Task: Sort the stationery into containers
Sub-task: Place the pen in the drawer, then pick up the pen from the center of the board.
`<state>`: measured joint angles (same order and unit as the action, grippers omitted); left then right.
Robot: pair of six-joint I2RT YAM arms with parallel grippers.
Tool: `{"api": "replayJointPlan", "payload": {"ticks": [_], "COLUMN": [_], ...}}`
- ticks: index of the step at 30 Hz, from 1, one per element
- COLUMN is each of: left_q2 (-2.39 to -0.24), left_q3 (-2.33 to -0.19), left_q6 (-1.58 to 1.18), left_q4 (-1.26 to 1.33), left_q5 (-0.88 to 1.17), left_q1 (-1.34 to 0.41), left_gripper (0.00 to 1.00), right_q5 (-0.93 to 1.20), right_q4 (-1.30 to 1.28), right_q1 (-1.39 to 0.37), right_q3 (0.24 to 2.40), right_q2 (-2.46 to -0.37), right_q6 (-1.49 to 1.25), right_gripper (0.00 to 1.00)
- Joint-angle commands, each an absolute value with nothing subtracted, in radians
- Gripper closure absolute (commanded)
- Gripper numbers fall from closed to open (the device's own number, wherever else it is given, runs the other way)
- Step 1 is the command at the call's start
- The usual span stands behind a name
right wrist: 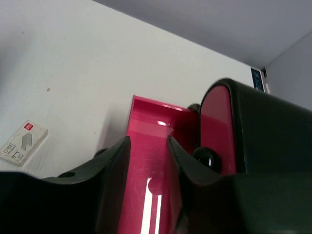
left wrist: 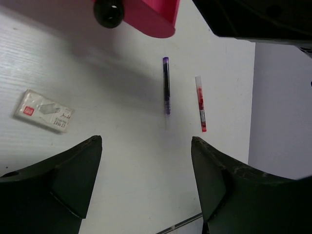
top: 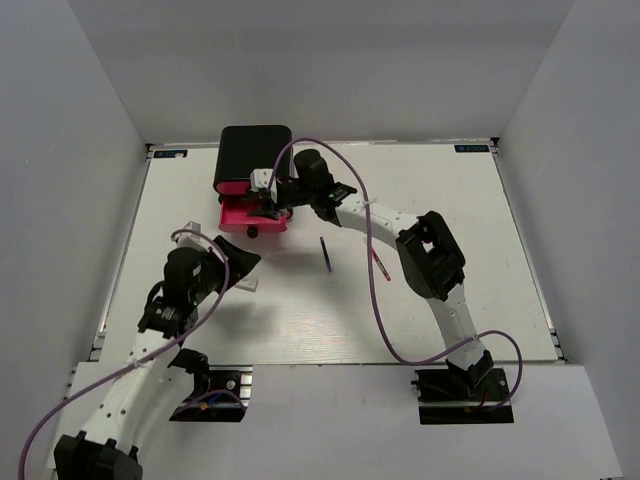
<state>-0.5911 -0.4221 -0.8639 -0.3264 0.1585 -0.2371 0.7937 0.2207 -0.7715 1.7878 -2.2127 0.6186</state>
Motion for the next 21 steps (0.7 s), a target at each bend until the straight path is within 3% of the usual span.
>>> {"api": "replayJointPlan", "payload": {"ticks": [1,4,5,6,8,9,13,14,15,16,18,20,21], "left_q2": [-0.708,-0.828,-0.856,-0.886,-0.984,-1.020,-1.184,-1.216,-1.283,-1.317,-1.383,-1.486,-1.520], "left_q3": [-0.546,-0.595,-0.623,-0.636,-0.678,-0.690,-0.784,-0.804,-0.824,-0.869,-0.917,-0.994,-1.021], "left_q6": [-0.779,-0.727,-0.727,-0.710,-0.695,-0.686,-0.667,-0.657,-0.657,-0.657,-0.657,-0.678,-0.678], "left_q4": [-0.244,-0.212,-0.203,-0.183,-0.172,-0.163,-0.153,-0.153,-0.164,-0.181,-0.208,-0.274,-0.302], "left_q5": [0.238,0.293,0.293,0.304,0.314,0.327,0.296,0.270,0.258,0.246,0.189,0.120,0.095], "left_q1": [-0.247,-0.258,-0.267,-0.267,-0.294,-0.322,-0.422,-0.443,-0.484,-0.504,-0.543,-0.592,-0.607], "left_gripper": [0.17,0.23,0.26,0.32,0.42,0.55,0.78,0.78,0.78,0.75,0.62,0.41,0.39], "right_q5": [0.737,0.578,0.530,0.429,0.282,0.208,0.114,0.117,0.147,0.156,0.175,0.181,0.190], "right_q4": [0.225,0.255,0.261,0.264,0.273,0.232,0.042,-0.031,-0.069,-0.081,-0.092,-0.094,-0.094], "right_q1": [-0.753,-0.729,-0.726,-0.710,-0.696,-0.668,-0.586,-0.556,-0.537,-0.505,-0.463,-0.425,-0.422], "right_q3": [1.769,1.665,1.640,1.558,1.493,1.420,1.324,1.306,1.236,1.206,1.092,1.011,0.994], "right_q2": [-2.076,-2.007,-1.927,-1.901,-1.798,-1.778,-1.678,-1.669,-1.658,-1.616,-1.586,-1.530,-1.516], "right_q6": [0.626,0.530,0.516,0.479,0.450,0.436,0.324,0.305,0.298,0.281,0.256,0.230,0.224], "right_gripper": [0.60,0.74,0.90,0.99,1.00,1.00,1.00,0.95,0.74,0.69,0.66,0.65,0.65]}}
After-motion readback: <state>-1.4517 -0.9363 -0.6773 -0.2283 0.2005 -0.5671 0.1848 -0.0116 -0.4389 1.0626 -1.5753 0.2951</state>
